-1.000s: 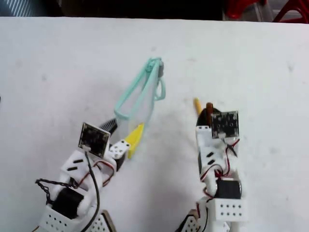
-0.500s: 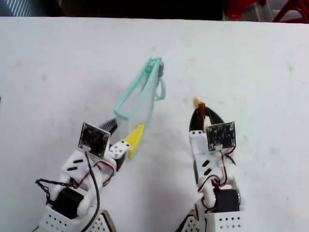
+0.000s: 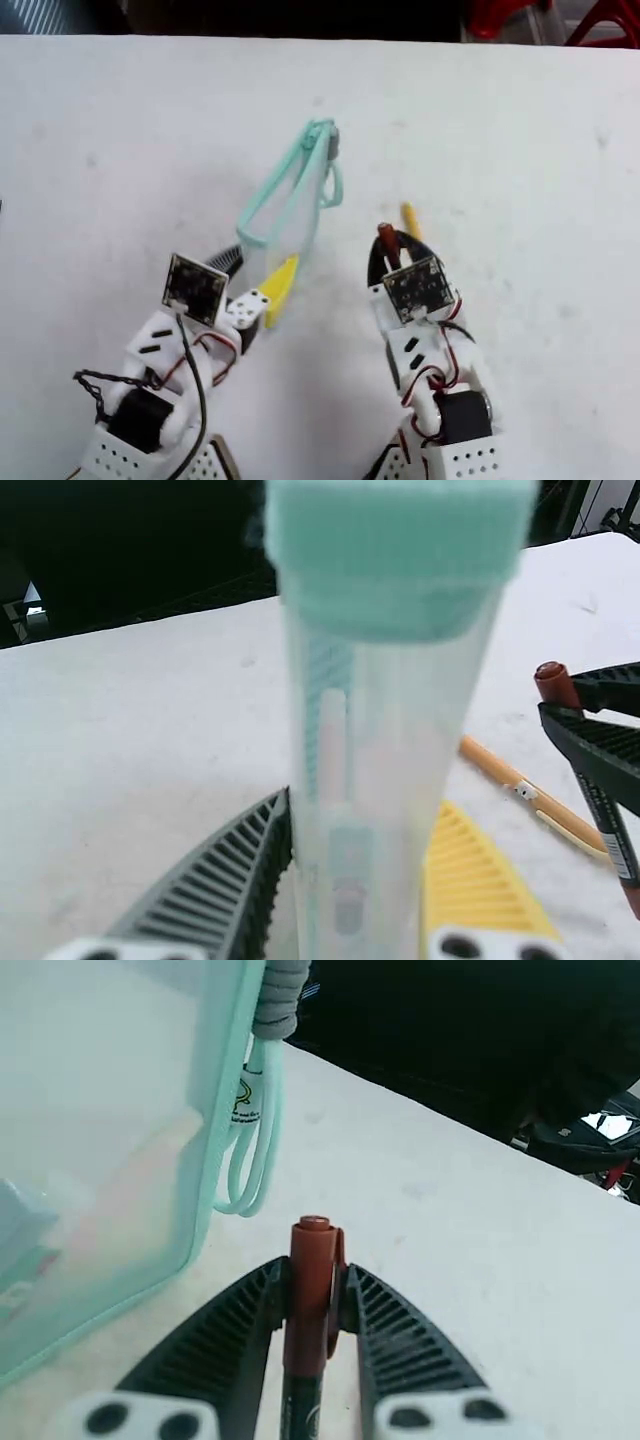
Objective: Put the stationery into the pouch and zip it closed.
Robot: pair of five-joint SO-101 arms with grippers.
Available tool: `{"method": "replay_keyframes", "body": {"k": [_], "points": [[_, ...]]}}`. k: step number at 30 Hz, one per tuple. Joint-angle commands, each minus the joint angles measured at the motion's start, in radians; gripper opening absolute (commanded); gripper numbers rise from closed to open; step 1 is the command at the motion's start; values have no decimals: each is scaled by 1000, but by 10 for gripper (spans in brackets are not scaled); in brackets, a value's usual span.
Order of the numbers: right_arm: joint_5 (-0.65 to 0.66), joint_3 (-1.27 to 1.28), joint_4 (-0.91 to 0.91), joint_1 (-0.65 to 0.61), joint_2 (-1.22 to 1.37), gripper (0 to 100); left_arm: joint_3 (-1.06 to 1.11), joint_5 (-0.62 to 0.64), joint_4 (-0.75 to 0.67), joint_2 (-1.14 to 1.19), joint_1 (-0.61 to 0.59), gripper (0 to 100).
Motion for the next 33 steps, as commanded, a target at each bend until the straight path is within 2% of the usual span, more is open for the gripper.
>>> {"method": "replay_keyframes", "body": {"k": [1, 33], "points": [[14, -18, 4, -5, -8, 17, -5, -11, -14, 7, 12, 207], [17, 8, 4, -4, -8, 17, -5, -11, -14, 7, 12, 207]]}}
